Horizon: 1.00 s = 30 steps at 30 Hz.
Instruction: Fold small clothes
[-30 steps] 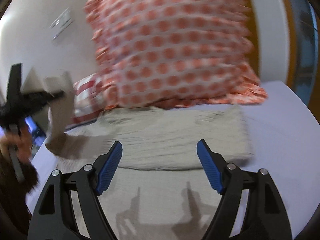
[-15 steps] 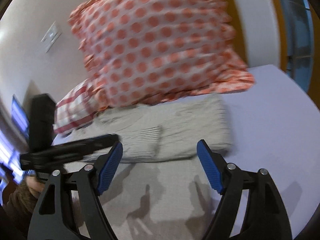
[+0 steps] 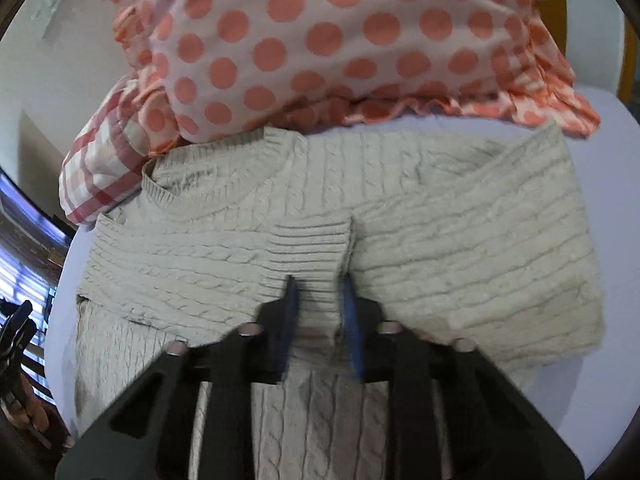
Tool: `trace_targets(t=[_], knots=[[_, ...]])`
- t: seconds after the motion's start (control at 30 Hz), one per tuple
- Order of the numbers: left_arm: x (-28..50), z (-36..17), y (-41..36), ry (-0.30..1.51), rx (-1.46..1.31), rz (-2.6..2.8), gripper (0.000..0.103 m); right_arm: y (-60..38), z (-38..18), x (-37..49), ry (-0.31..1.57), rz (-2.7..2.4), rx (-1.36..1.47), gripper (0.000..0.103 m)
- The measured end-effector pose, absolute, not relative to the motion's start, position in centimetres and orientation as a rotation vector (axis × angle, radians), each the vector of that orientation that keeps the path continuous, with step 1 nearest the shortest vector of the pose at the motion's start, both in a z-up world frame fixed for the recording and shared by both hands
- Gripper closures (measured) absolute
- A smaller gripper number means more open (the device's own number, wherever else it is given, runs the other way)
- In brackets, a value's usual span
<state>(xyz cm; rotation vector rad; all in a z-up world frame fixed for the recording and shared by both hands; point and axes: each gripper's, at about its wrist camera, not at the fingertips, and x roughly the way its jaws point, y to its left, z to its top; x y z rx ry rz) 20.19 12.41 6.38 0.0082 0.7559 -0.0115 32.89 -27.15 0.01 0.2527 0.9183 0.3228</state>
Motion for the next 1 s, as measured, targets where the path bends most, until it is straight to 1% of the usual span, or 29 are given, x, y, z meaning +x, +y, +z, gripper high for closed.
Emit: trace_targets(t=[0.17, 0.27, 0.33, 0.37, 0.4, 0.47, 0.57, 0.6, 0.63, 0.77, 0.8, 0.93, 1.0], knots=[[20.9, 4.8, 13.9, 0.788, -0.064, -0.016, 0.019, -28.7, 2.2, 33.3, 0.837, 0.202, 0.234, 0.095], [21.0, 3.9, 13.8, 0.812, -0.081, -0.042, 0.019, -29.4, 1.6, 34.1, 0.89, 0.153, 0.213, 0.094], [20.7, 3.5, 13.7, 0.822, -0.081, -0.049, 0.019, -30.3, 1.8, 34.3, 0.939, 0.152, 0.263, 0.086], [20.4, 3.2, 13.7, 0.828, -0.081, -0.054, 0.019, -31.1, 2.7, 34.0, 0.927, 0.167, 0.308, 0.078], [19.9, 3.1, 13.8, 0.833, -0.083, -0.064, 0.019, -32.3, 3.4, 33.0, 0.888, 0.179, 0.347, 0.061], [19.2, 2.7, 14.0, 0.841, -0.083, -0.08, 0.019, -34.5, 4.6, 31.1, 0.805, 0.159, 0.379, 0.042], [18.5, 2.2, 14.1, 0.852, -0.081, -0.091, 0.019, -36.5, 4.8, 30.0, 0.799, 0.191, 0.448, 0.043], [18.4, 2.1, 14.0, 0.856, -0.082, -0.094, 0.019, -36.7, 4.4, 29.9, 0.819, 0.232, 0.495, 0.046], [18.5, 2.0, 13.9, 0.859, -0.082, -0.097, 0.019, -36.5, 3.9, 29.8, 0.845, 0.269, 0.537, 0.047], [18.3, 2.3, 13.3, 0.851, -0.077, -0.11, 0.019, -31.9, 2.2, 29.7, 0.933, 0.435, 0.675, 0.049], [18.1, 2.5, 13.2, 0.844, -0.077, -0.113, 0.019, -29.4, 2.5, 29.7, 0.947, 0.466, 0.611, 0.051], [17.4, 3.0, 13.3, 0.827, -0.076, -0.118, 0.016, -19.7, 4.5, 28.3, 0.915, 0.538, 0.226, 0.051], [17.0, 3.2, 13.5, 0.822, -0.079, -0.12, 0.016, -15.7, 4.7, 27.6, 0.89, 0.549, 0.058, 0.055]])
